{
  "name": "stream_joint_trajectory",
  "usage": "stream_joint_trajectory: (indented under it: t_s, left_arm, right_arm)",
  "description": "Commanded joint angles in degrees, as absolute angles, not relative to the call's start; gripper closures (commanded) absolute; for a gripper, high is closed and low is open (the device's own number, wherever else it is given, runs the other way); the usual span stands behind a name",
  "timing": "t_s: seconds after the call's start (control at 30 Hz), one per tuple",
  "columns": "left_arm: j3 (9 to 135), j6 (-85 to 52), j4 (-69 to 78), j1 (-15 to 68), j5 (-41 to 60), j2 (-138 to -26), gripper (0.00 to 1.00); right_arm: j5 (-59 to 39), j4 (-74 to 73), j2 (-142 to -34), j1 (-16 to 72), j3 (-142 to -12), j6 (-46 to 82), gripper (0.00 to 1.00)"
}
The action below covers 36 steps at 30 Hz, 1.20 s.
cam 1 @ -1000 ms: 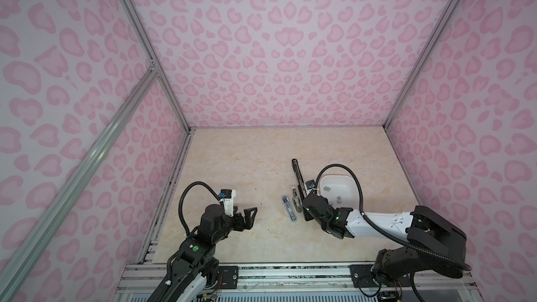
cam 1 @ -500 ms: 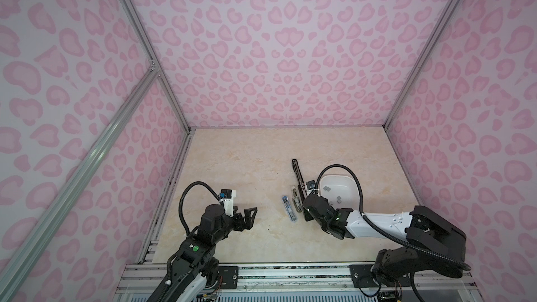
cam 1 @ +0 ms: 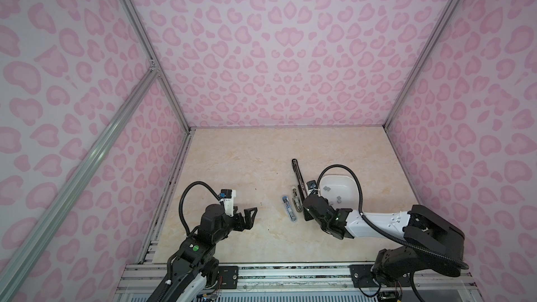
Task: Load the staples into the stapler
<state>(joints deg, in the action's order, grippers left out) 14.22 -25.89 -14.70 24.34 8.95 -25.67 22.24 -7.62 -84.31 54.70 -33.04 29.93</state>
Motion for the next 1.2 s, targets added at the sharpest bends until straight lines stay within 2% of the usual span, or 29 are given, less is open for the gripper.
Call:
stream_joint_trajectory:
  t_s: [0.0,0.23,0.5,1.0,1.17]
  left_arm:
    - [14.68,-25.84,-12.34,24.26,8.79,-25.77,0.01]
    - [14.71,-25.91,-12.31,24.26,8.79,-25.84,0.01]
    - [14.71,-25.85,-12.37,24.26,8.73,-25.93,0.01]
    - [14.74,-25.84,-12.31,24.32,8.77,-26.02,0.01]
    - [14.68,-25.84,-12.37,24.26,8.72,-26.00,0.01]
  right_arm:
    - [21.64,-6.59,-84.42,54.82,-32.11,31.18,0.91]
    - [21.53,-6.43,-82.54,54.84,-31.29,31.50,0.79]
    - [22.06,-5.94,-81.60,54.84,-32.29,30.56,0.70]
    - [22.40,-4.35,-84.04,53.51,-33.60,31.68,0.83]
    - [22.16,-3.84,-83.98,53.45,-32.74,32.74,0.85]
